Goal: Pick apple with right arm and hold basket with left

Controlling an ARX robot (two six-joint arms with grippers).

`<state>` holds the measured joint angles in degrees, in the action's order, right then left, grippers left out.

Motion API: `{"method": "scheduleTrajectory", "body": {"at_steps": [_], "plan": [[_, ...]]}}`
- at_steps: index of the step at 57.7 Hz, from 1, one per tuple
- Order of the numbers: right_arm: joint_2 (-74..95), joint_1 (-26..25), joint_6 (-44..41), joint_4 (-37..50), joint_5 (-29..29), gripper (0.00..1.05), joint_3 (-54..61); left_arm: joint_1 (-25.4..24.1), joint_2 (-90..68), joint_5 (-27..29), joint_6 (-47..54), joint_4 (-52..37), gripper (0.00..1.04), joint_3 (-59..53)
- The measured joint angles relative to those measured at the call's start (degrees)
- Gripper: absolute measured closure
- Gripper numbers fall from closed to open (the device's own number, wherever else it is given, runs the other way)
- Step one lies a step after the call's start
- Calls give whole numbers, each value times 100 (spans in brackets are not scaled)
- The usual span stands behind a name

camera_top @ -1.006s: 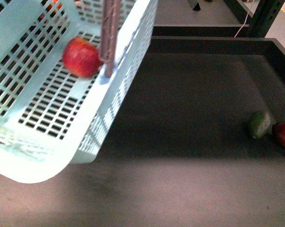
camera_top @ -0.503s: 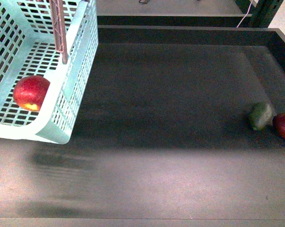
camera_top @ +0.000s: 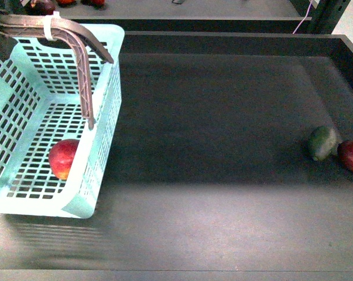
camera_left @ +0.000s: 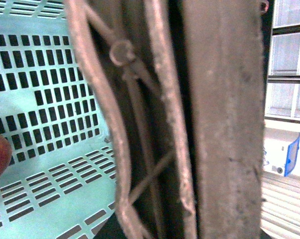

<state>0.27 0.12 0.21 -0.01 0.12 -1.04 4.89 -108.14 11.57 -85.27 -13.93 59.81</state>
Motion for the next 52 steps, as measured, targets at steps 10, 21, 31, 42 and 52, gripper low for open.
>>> {"method": "scheduleTrajectory", "body": {"at_steps": [10, 21, 31, 42, 52], "plan": [[0, 0, 0, 0, 0, 9, 0, -37, -31, 118, -57, -13, 90, -273], [0, 0, -2, 0, 0, 9, 0, -50, -39, 199, -96, 17, 74, -306], [0, 0, -2, 0, 0, 9, 0, 7, 208, 197, -125, 369, 36, -308], [0, 0, 0, 0, 2, 9, 0, 111, 1567, 297, -136, 1362, 8, -828], [0, 0, -2, 0, 2, 9, 0, 103, 1967, -299, 1152, -179, 17, -1543]]}}
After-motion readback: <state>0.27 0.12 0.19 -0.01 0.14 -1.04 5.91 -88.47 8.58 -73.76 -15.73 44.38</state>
